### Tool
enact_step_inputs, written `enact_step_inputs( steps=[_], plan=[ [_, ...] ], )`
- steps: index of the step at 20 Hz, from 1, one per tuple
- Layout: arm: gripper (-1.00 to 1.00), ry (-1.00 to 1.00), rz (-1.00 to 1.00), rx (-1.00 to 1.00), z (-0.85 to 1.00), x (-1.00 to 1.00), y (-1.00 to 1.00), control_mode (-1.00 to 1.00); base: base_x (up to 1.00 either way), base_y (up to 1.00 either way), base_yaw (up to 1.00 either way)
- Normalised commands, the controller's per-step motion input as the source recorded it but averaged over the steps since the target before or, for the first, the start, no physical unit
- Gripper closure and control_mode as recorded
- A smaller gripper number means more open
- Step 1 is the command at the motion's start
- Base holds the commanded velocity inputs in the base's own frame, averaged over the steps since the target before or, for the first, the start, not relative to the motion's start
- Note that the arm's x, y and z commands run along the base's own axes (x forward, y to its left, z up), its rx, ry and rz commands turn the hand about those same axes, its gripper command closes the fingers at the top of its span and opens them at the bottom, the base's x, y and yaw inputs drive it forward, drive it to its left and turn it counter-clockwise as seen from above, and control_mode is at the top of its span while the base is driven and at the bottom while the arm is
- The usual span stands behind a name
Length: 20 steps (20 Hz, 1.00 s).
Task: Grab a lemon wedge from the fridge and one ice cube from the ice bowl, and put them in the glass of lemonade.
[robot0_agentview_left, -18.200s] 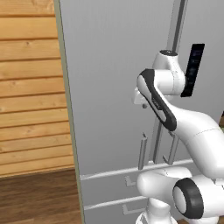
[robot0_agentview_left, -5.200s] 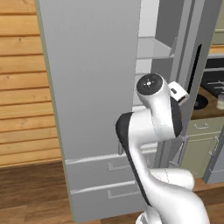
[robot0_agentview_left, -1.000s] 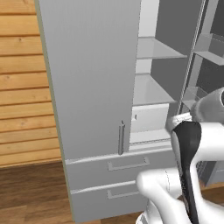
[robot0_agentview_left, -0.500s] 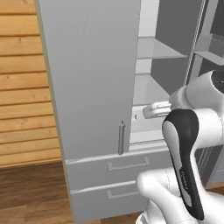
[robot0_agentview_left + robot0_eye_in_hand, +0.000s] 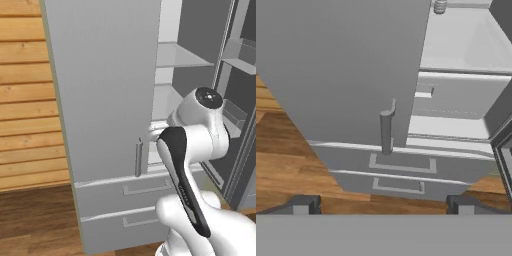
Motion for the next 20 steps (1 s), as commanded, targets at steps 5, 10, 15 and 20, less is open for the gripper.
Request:
enact_step_inputs(
  steps=[5, 10, 15, 20],
  plan=[
    [-1.00, -0.02, 0.00, 0.01, -0.48, 0.42, 0.10, -1.00, 0.00, 0.00, 0.00],
    [-1.00, 0.08, 0.00, -0.02, 0.00, 0.58, 0.00, -1.00, 0.00, 0.00, 0.00],
    [-1.00, 0.04, 0.00, 0.00, -0.07, 0.30, 0.00, -1.00, 0.00, 0.00, 0.00],
    [-1.00, 0.00, 0.00, 0.00, -0.33, 0.33, 0.00, -1.00, 0.00, 0.00, 0.00]
  ],
)
